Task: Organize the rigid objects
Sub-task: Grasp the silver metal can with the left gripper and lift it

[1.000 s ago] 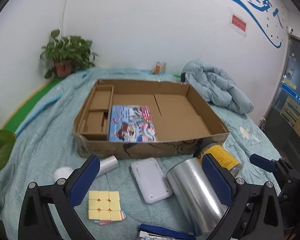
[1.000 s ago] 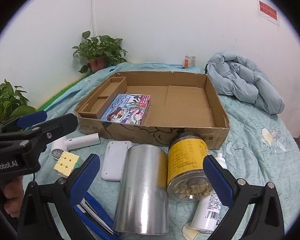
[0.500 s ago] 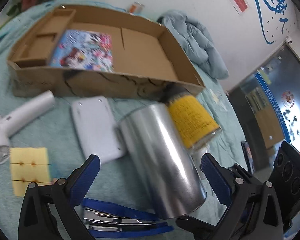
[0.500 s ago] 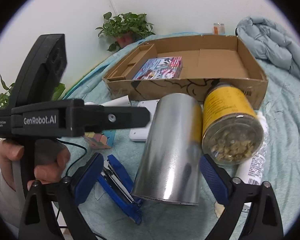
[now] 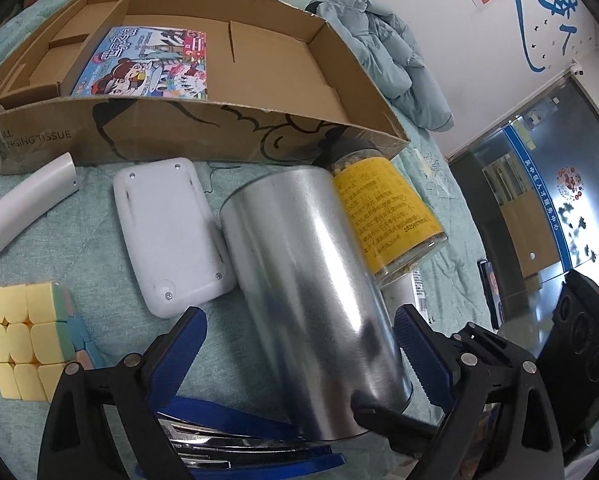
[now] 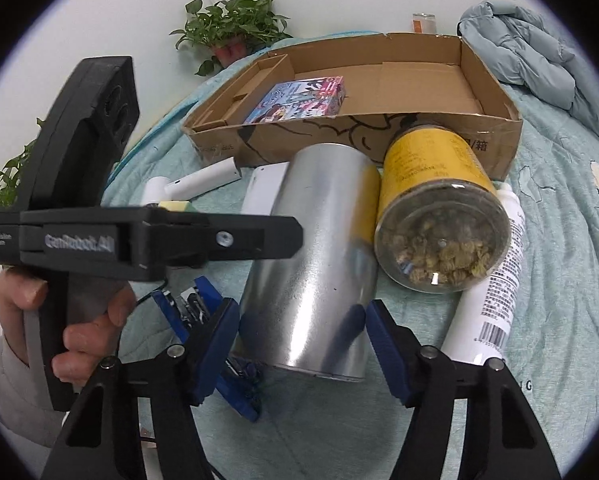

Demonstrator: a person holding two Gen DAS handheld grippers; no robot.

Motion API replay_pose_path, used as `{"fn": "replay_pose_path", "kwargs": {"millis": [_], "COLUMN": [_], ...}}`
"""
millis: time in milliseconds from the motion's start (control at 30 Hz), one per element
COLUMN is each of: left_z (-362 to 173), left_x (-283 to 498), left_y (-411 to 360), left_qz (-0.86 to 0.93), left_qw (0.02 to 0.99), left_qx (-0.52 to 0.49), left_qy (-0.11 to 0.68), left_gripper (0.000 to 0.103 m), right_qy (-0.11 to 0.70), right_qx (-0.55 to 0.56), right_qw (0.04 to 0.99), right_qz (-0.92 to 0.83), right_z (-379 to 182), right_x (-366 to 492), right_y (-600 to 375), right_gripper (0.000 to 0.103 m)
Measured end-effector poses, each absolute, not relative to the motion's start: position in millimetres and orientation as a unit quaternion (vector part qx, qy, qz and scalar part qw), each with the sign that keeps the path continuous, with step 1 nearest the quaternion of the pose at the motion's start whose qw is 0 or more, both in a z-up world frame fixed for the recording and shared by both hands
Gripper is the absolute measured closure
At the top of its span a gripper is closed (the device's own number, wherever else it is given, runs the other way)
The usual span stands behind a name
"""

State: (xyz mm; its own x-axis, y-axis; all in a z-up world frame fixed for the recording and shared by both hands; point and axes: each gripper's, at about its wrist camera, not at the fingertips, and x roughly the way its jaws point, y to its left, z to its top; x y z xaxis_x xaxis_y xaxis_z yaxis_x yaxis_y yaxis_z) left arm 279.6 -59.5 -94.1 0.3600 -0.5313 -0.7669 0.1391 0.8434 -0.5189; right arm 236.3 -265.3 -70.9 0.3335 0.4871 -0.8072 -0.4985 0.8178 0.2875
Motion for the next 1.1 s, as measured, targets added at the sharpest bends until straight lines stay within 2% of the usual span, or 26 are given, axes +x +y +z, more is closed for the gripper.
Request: {"fn": "replay_pose_path", "kwargs": {"millis": [167,267,333,433,567,800,1100], "left_z": [-97.4,-101.9,-106.2,-106.8,-110.2,-110.2,-96.1], "left_x": [282.2,286.7,290.8,293.1,293.2,292.4,275.3], "left_y": [-57.7,-62.0,-69.1,-73.6,-71.1,-71.9,-73.2], "left_qz": [-0.208,-0.210,-0.217,-0.214,-0.208,-0.206,-0.198], "left_qw": [0.797,0.790,0.782,0.783,0.780,0.781,0.804], "left_qx": [-0.195,-0.198,-0.202,-0.199,-0.215,-0.213,-0.193], "left_qy": [0.532,0.540,0.548,0.549,0.549,0.549,0.527], "left_gripper": [0.011,0.022,0.023,0.023,0.023,0.024,0.026], "right_qy": [0.477,0.520,0.541,0.551,0.570,0.569,0.561], "right_qx": [0.024,0.073,0.118,0.144,0.170,0.137,0.108], "right_qw": [0.799,0.785,0.769,0.757,0.734,0.745,0.754], "right_qz": [0.365,0.329,0.319,0.321,0.327,0.321,0.324], "right_z": [-60.0,-77.7,-89.6,-96.1,-110.2,-109.2,-105.0], "right_x": [233.3,253.5,265.4,272.0,280.7,281.8,280.0], "right_y": [-259.2,-273.6,-285.9,-290.7,-288.2,-276.3,-267.7], "right_gripper": [0.038,0.038,0.037,0.037,0.029,0.022,0.022]}}
